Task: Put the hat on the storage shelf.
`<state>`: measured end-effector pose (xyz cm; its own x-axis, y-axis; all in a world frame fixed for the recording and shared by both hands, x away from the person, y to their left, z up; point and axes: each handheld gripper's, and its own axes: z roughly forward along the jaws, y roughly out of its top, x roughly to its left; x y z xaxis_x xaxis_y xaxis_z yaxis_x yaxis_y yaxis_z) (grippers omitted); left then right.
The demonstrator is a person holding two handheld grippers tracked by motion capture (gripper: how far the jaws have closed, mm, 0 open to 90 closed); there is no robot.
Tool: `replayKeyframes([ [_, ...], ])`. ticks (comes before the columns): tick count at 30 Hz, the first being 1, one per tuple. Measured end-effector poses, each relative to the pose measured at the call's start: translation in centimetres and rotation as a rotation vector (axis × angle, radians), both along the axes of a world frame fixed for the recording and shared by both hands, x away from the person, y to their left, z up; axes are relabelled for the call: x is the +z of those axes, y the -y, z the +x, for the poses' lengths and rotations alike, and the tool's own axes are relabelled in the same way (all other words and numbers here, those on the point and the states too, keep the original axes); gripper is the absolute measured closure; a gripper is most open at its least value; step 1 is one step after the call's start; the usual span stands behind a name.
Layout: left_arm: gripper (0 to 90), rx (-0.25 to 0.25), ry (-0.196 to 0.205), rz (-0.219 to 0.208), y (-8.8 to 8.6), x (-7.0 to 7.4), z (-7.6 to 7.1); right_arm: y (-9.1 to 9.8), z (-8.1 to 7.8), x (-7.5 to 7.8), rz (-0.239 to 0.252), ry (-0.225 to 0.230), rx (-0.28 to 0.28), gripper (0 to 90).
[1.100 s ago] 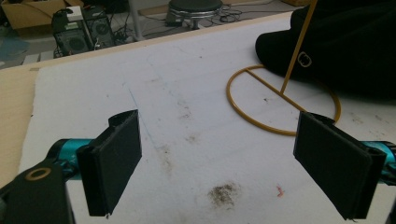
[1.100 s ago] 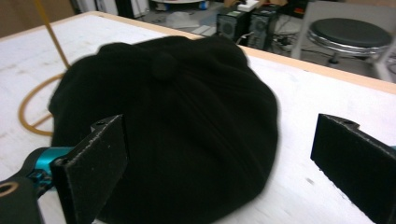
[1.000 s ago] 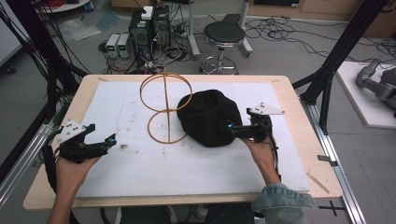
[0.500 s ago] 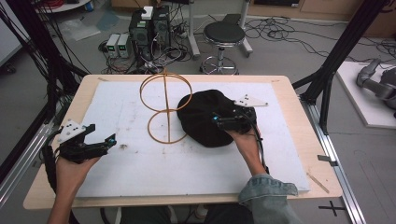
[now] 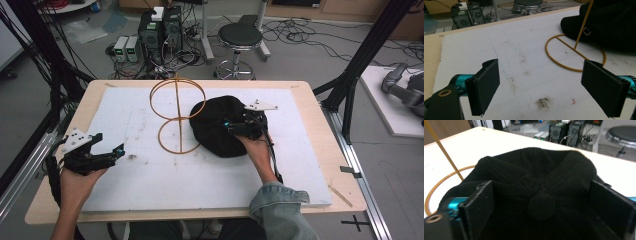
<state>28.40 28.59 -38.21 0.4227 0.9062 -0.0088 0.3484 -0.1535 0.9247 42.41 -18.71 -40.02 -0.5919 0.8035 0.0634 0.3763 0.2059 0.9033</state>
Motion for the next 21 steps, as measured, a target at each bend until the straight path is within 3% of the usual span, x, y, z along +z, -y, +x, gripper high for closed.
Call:
replayKeyframes([
  [3, 15.7, 0.004, 0.001, -0.004, 0.0, 0.0, 0.0, 0.0, 0.2, -0.2, 0.018, -0.02, 0.001, 18.4],
  [8, 15.7, 0.003, 0.001, 0.0, -0.1, 0.0, 0.0, -0.2, 0.1, -0.3, -0.005, -0.024, 0.0, 34.9],
  [10, 15.7, 0.005, 0.001, -0.003, -0.1, 0.0, 0.0, -0.2, 0.0, -0.2, -0.024, -0.012, -0.007, 46.6],
  [11, 15.7, 0.005, 0.001, -0.002, -0.1, 0.0, 0.0, -0.2, 0.0, -0.2, -0.024, -0.012, -0.007, 46.6],
  [15, 15.7, 0.006, 0.002, -0.002, -0.1, 0.1, -0.1, -0.2, -0.2, 0.2, -0.036, 0.02, -0.019, 60.1],
  [21, 15.7, 0.007, 0.003, -0.002, -0.2, 0.1, -0.1, -0.2, -0.8, 0.9, -0.048, 0.075, -0.03, 68.5],
])
